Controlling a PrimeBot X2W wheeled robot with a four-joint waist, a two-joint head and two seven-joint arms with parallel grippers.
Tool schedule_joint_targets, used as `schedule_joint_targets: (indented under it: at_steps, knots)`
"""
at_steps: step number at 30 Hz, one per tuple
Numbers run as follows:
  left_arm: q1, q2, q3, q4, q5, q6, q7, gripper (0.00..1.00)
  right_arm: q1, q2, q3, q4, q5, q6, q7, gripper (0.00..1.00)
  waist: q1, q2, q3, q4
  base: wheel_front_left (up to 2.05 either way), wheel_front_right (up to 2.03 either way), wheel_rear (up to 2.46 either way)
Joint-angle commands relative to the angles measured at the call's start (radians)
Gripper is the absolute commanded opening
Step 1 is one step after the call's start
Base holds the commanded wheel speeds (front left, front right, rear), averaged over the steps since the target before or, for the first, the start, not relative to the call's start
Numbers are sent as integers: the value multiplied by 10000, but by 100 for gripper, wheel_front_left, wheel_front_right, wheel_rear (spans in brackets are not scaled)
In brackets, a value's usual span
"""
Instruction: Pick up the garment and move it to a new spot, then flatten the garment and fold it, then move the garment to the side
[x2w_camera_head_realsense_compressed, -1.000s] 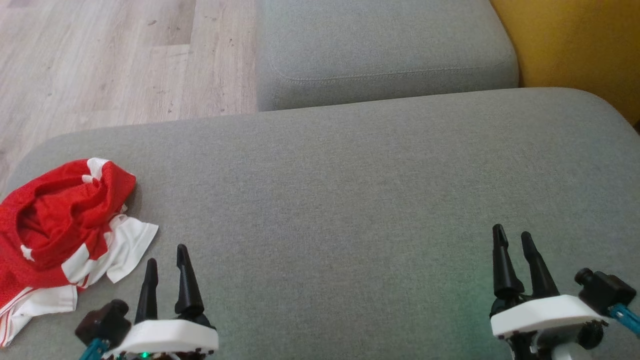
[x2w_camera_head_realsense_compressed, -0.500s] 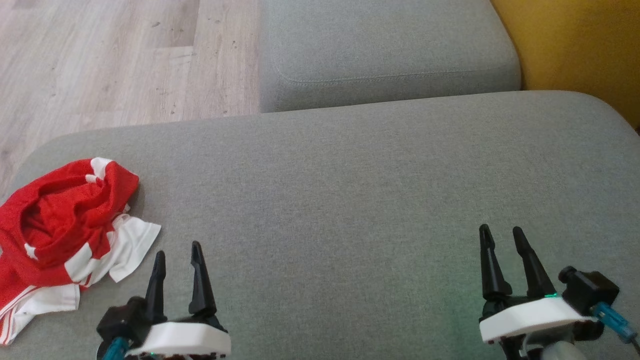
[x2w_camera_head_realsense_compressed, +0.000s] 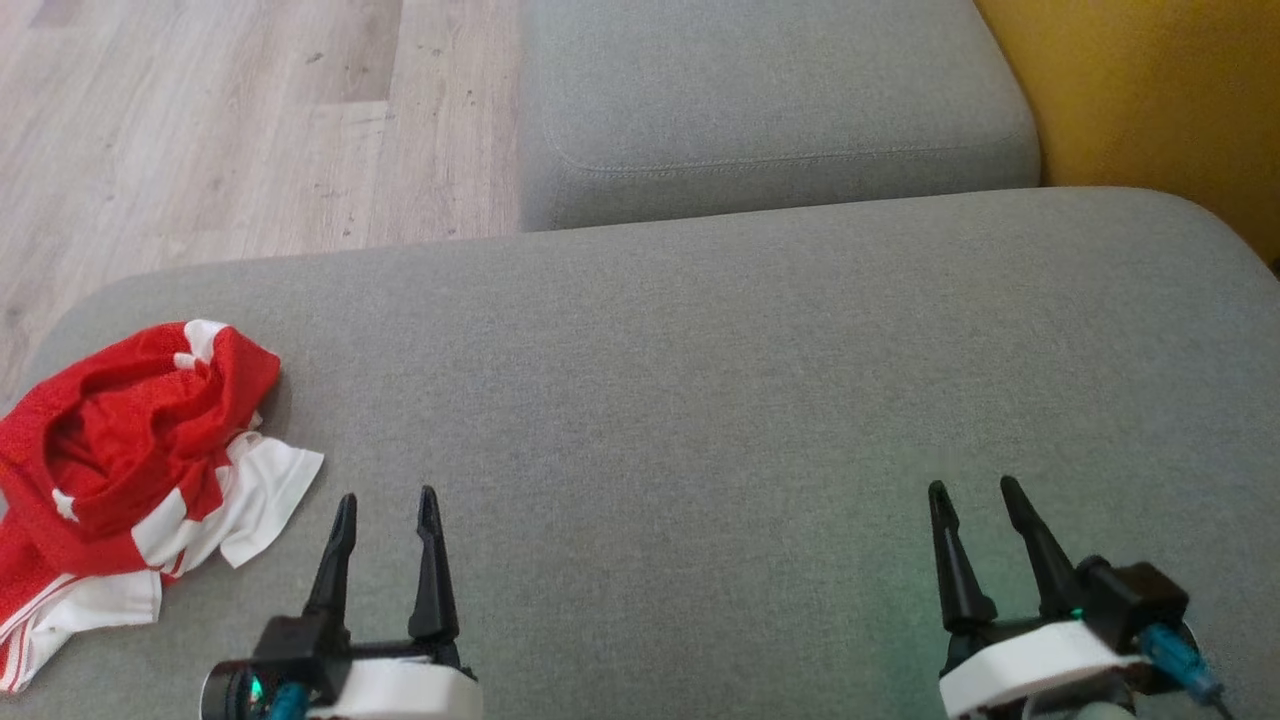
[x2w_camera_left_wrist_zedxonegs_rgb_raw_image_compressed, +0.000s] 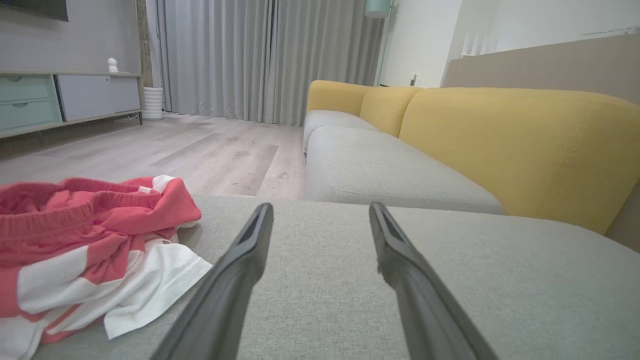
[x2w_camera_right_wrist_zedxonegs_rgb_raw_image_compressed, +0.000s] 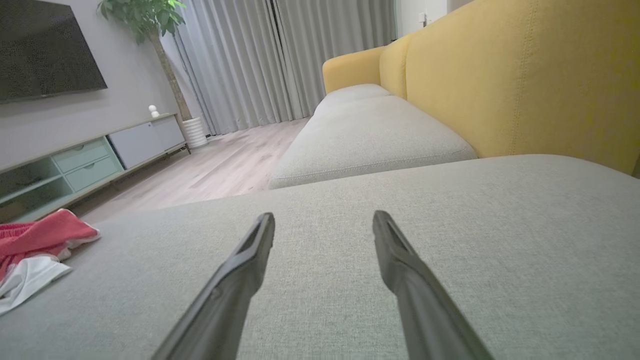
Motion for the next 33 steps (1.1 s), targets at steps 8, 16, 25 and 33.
schedule_joint_targets:
  at_steps: [8, 16, 25, 33]
  knots:
    - [-170, 89, 109, -53, 1042, 290, -384, 100, -210, -104, 329, 96, -1139, -7, -397, 100, 1, 0, -100, -5, 0, 0, 0]
    - [-169, 89, 143, 148, 679, 237, -387, 100, -247, -104, 310, 252, -1065, -7, -400, 100, 1, 0, -47, -12, 0, 0, 0]
    - [-217, 89, 99, 238, 629, 243, -387, 100, -76, -104, 192, 255, -1036, -7, -400, 100, 1, 0, -73, 538, 0, 0, 0]
    - [-345, 89, 228, 212, 908, 317, -387, 100, -14, -104, 168, 142, -930, -7, -400, 100, 1, 0, 131, 2860, 0, 0, 0]
